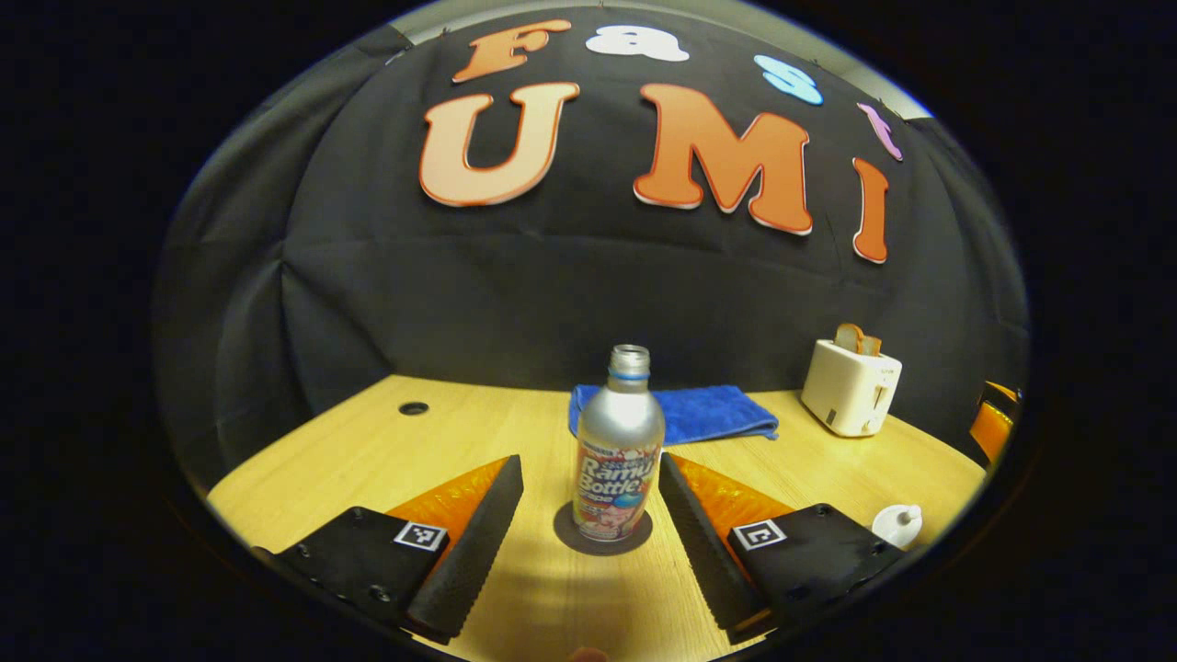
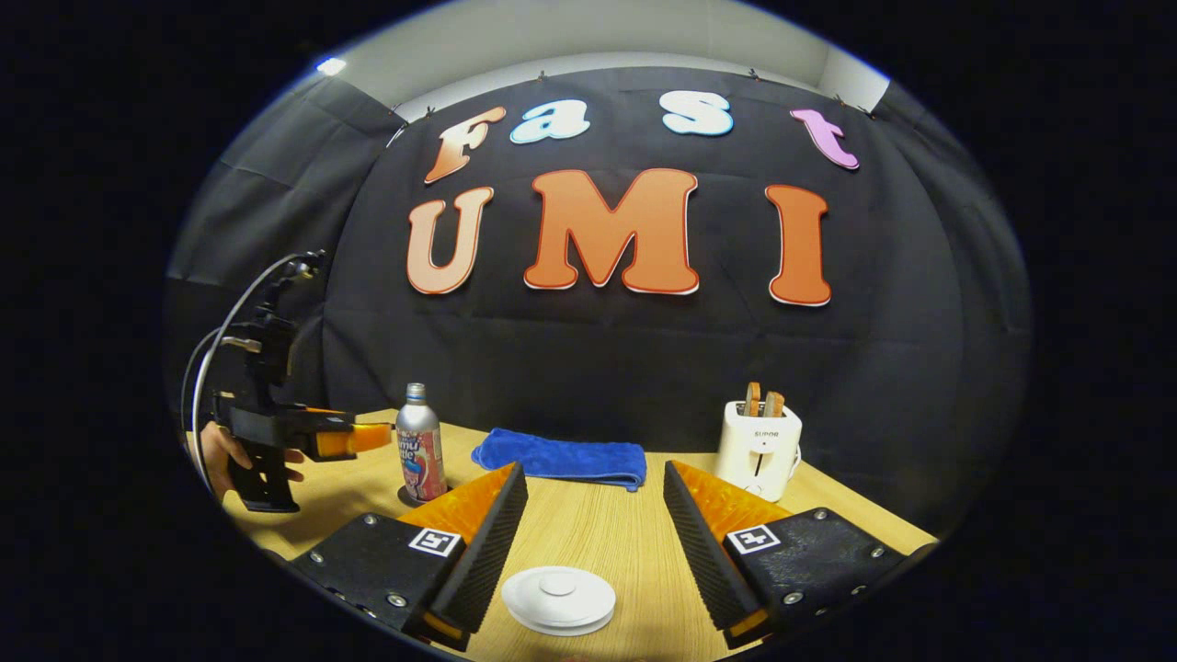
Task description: Open the teacup lid with one hand, grasp the water bottle and pour water into the teacup with the other hand; after pouring, place the water bottle on the coaster and then close the teacup lid.
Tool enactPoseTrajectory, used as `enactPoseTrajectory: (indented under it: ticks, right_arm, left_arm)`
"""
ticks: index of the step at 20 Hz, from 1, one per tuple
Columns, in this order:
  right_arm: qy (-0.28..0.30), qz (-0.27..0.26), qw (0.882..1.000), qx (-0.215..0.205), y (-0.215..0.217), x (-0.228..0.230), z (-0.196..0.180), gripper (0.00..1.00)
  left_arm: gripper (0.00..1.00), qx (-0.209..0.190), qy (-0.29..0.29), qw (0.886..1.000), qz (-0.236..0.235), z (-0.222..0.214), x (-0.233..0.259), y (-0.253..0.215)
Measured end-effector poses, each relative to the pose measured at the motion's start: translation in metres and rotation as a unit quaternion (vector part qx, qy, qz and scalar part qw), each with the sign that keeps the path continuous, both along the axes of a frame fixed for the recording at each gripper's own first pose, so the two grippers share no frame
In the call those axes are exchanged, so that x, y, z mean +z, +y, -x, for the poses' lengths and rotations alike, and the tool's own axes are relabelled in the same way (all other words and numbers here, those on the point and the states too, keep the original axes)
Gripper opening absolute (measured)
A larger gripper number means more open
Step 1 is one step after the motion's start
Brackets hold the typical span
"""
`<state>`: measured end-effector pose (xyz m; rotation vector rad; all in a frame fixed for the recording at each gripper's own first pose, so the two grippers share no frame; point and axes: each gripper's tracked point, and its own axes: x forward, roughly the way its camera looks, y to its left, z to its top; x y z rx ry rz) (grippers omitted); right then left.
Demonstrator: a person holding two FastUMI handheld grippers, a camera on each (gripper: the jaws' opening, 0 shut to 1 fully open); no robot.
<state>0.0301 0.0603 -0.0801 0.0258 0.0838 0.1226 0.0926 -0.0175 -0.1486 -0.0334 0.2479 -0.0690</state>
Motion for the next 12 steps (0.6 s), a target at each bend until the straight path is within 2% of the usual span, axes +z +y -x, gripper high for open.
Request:
enactPoseTrajectory:
  ticks: [2,3,4,6,12]
  right_arm:
    - [-0.012,-0.002,1.000,0.001,0.005,0.013,0.001,0.90]
    - [-0.017,-0.001,1.000,-0.002,0.006,0.018,0.000,0.94]
    - [-0.023,0.002,1.000,-0.006,0.007,0.025,-0.001,0.90]
    - [-0.035,0.010,0.999,-0.012,0.009,0.039,0.001,0.91]
    - [-0.060,-0.003,0.998,-0.009,0.015,0.070,0.006,0.94]
  left_arm:
    - [0.97,0.014,-0.043,0.999,-0.007,0.017,0.038,0.009]
    - [0.96,0.019,-0.062,0.998,-0.006,0.024,0.056,0.010]
    - [0.96,0.020,-0.078,0.997,-0.005,0.028,0.068,0.009]
    - [0.96,0.020,-0.106,0.994,-0.009,0.039,0.090,0.008]
    - [0.96,0.024,-0.125,0.992,0.003,0.062,0.104,0.012]
